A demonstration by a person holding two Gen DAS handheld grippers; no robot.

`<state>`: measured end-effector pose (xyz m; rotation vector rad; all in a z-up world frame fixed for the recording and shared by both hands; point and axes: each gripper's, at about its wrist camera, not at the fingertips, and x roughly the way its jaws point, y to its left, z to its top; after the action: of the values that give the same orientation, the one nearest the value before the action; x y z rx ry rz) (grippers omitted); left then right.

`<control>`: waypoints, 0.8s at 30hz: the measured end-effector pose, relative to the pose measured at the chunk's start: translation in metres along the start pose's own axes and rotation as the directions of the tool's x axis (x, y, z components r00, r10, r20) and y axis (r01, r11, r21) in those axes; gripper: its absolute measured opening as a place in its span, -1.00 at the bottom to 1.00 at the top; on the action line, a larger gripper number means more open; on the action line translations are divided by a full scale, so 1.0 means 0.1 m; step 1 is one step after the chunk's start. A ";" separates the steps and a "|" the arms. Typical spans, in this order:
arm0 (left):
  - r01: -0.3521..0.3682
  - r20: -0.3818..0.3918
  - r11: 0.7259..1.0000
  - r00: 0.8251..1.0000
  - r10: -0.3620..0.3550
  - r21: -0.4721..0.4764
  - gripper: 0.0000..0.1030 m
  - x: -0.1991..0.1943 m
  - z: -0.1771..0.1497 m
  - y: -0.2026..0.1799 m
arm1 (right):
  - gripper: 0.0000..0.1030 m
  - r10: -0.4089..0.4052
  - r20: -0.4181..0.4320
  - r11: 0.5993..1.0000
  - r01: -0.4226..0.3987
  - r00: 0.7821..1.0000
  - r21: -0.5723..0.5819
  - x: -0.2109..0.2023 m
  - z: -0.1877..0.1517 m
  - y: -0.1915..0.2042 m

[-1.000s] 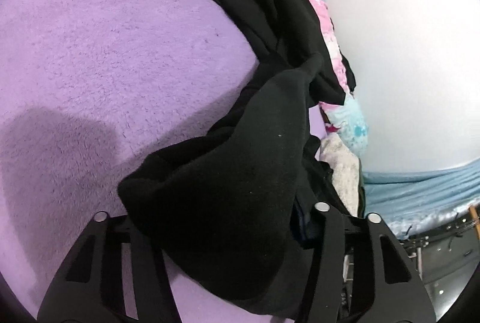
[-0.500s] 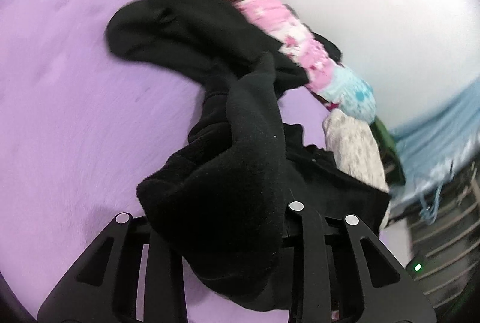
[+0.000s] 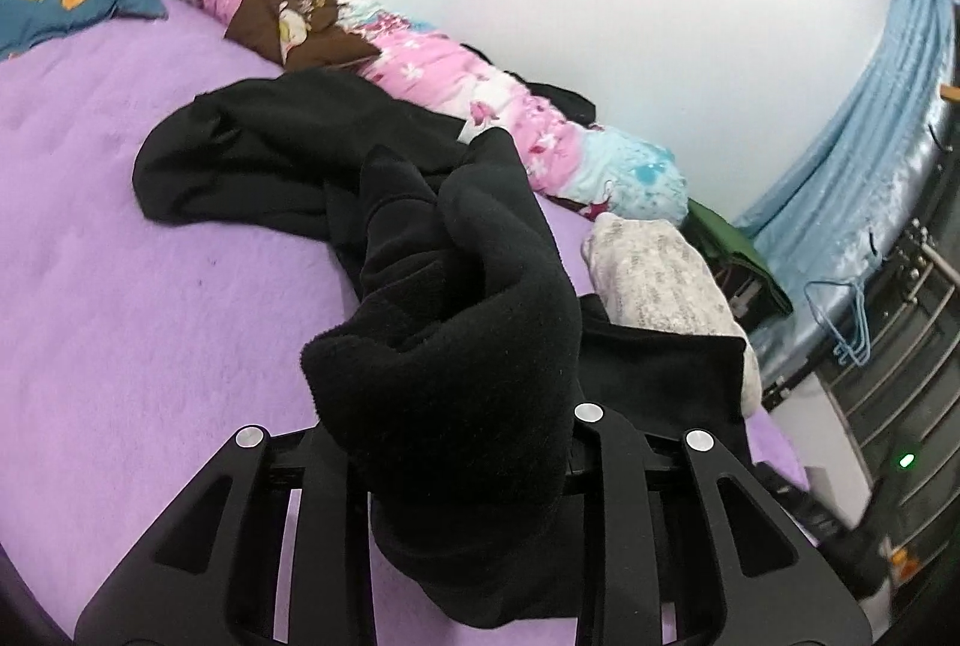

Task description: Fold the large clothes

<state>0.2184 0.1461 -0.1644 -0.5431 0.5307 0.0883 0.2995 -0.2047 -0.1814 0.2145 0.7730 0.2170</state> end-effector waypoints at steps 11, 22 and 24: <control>0.003 0.061 0.977 0.998 -0.016 0.215 -0.53 0.01 -0.22 -0.41 | 0.82 -0.018 -0.107 0.980 -0.004 0.994 -0.200 -0.21 0.86 0.72; -0.022 0.073 0.956 0.997 0.000 0.294 -0.55 0.07 -0.30 -0.57 | 0.87 0.022 -0.549 0.986 -0.109 0.835 -0.126 0.65 1.54 2.12; -0.021 0.073 0.960 0.997 0.000 0.279 -0.55 0.07 -0.28 -0.53 | 0.87 0.067 -0.668 0.997 -0.078 0.741 0.013 1.00 1.44 2.09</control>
<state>0.2232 0.0864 -0.1636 -0.2598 0.4655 0.0420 0.4475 0.0067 -0.0914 0.1475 1.4892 0.3858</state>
